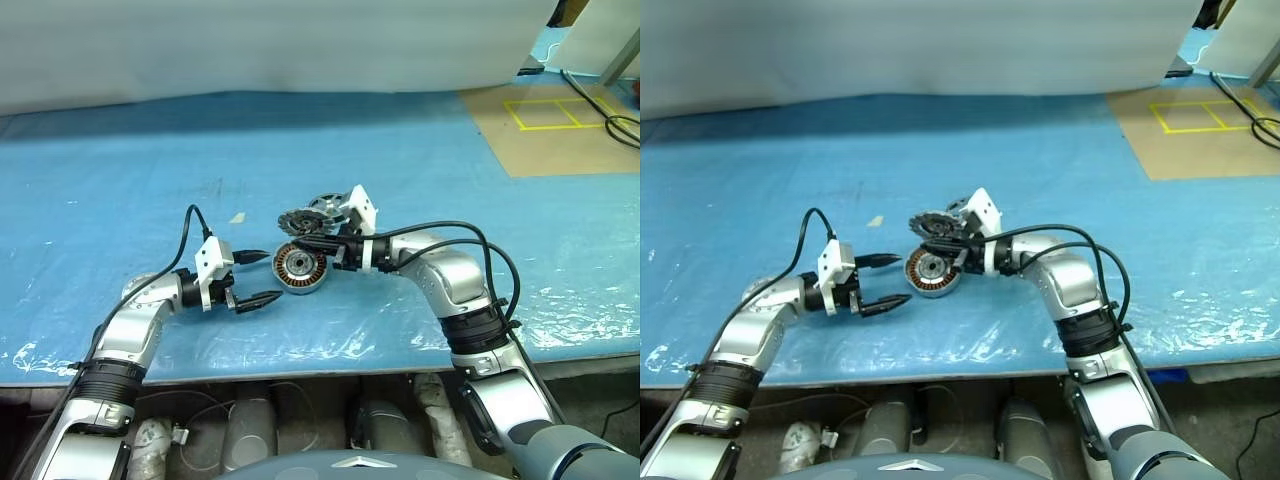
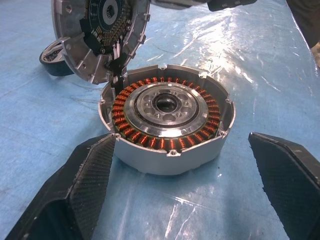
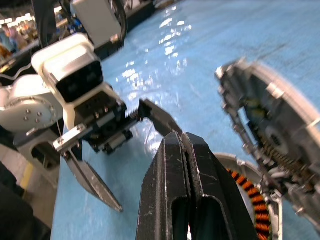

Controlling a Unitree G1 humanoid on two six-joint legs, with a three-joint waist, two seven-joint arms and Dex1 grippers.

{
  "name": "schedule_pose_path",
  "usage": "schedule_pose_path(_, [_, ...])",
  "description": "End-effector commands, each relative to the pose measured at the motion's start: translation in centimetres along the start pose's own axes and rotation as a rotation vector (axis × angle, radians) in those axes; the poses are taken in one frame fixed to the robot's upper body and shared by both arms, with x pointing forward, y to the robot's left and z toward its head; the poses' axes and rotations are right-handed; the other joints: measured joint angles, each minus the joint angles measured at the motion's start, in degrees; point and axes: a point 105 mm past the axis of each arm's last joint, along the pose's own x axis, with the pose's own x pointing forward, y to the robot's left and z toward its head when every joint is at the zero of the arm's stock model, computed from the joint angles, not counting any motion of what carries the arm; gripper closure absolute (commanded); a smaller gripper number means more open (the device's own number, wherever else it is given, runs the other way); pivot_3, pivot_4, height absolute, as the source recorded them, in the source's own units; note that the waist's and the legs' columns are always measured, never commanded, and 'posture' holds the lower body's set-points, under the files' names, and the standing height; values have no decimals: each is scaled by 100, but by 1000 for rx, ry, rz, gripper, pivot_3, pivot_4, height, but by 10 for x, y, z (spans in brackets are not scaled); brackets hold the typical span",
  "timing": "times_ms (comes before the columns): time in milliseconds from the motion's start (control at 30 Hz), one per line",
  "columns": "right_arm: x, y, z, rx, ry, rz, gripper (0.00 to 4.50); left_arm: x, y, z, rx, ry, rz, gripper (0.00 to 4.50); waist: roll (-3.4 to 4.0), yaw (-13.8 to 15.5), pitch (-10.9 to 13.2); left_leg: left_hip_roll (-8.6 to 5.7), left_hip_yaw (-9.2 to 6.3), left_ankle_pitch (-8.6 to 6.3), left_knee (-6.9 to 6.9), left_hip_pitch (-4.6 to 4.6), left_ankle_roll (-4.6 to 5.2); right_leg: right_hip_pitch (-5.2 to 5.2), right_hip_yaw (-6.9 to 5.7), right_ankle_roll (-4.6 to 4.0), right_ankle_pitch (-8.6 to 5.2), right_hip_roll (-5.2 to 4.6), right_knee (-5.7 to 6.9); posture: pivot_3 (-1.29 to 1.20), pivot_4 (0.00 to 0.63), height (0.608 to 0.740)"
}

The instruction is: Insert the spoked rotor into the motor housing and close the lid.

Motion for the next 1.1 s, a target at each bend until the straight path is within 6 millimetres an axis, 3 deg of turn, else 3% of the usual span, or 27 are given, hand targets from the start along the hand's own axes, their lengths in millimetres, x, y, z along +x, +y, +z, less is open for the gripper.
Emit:
schedule_pose_path(33, [7,0,-6,-62,53,-12,4474,1,1,8,39,-24,-3,0,0,1,0,0,0,0,0,1,0,1,0,0,0,0,0,0,150,740])
schedule_pose_path(333, [14,-10,-6,-82,52,-56,4474,1,1,8,39,-26,2,0,0,0,0,1,0,0,3,0,0,0,0,0,0,1,2,0,150,740])
schedule_pose_path(533, [13,-20,-44,-140,223,-99,4474,-1,1,9,39,-27,6,0,-1,3,0,-1,0,0,11,1,0,6,0,1,1,-2,3,0,150,740])
schedule_pose_path(700, [10,-28,-59,-167,287,-138,4474,-1,2,9,41,-27,4,0,-1,-5,0,1,-2,0,11,37,-1,37,0,-19,-12,-1,2,0,150,740])
schedule_pose_path(867, [11,-22,-50,-162,236,-109,4474,0,5,10,44,-29,9,0,-1,4,-1,0,-2,-1,12,61,-1,60,4,-25,-16,-4,-1,0,150,740])
schedule_pose_path(900, [12,-20,-45,-158,201,-97,4474,0,5,10,46,-29,9,0,-1,4,0,0,-2,-1,13,61,0,60,4,-26,-16,-4,-1,0,150,740])
schedule_pose_path(1000, [12,-6,3,-59,-46,-14,4474,2,7,12,47,-32,6,0,-1,11,0,1,-2,-1,14,57,1,57,4,-26,-16,-3,0,0,150,740])
schedule_pose_path(1100, [11,-4,10,-67,-58,-2,4474,2,8,11,50,-29,3,0,-1,4,1,5,-2,1,26,19,2,25,4,-25,-15,0,4,0,150,740])
